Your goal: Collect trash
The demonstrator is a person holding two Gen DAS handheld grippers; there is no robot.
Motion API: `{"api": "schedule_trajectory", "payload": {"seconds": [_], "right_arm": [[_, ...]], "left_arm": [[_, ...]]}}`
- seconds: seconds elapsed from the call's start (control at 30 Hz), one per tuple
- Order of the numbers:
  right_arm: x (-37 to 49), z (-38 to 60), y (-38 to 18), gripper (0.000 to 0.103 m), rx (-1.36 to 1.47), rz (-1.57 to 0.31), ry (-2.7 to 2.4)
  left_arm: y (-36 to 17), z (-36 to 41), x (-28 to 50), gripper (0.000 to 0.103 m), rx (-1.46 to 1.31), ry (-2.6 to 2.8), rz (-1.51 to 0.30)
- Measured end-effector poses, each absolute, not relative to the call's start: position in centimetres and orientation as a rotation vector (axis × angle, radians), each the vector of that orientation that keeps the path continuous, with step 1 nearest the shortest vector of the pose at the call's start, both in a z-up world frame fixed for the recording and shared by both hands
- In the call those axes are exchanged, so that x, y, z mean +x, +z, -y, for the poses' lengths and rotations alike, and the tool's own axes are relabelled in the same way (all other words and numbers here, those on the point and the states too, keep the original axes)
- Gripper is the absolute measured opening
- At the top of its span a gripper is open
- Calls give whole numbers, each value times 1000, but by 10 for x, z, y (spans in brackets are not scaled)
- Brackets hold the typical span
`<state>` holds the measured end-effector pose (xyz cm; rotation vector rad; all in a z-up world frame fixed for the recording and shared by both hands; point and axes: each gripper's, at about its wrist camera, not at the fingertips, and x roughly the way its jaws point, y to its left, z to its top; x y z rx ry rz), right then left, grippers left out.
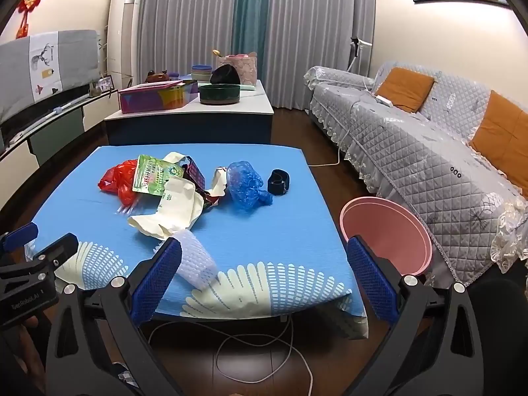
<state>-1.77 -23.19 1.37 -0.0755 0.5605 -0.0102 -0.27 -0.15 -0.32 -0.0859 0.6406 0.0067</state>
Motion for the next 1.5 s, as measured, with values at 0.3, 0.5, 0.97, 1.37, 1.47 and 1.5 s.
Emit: {"api": "schedule_trajectory", "payload": {"seconds": [0.3, 0.5, 0.97, 1.37, 1.47, 1.5], "right_arm": [[-18, 231, 14, 98, -71, -561, -12], [-19, 232, 14, 98, -71, -561, -11], [-19, 231, 13, 98, -71, -559, -12], [-19, 232, 14, 98, -71, -559, -13], [-19, 232, 14, 98, -70, -559, -14], [-19, 232, 13, 98, -71, -559, -14]], "left_arm": [[2, 2, -5, 89, -86, 14, -638], [2, 3, -4, 89, -86, 15, -639], [1, 2, -5, 89, -91, 18, -639], [1, 2, -5, 89, -90, 17, -638], [1, 1, -5, 89, -91, 19, -639], [1, 1, -5, 89, -92, 18, -639]]}}
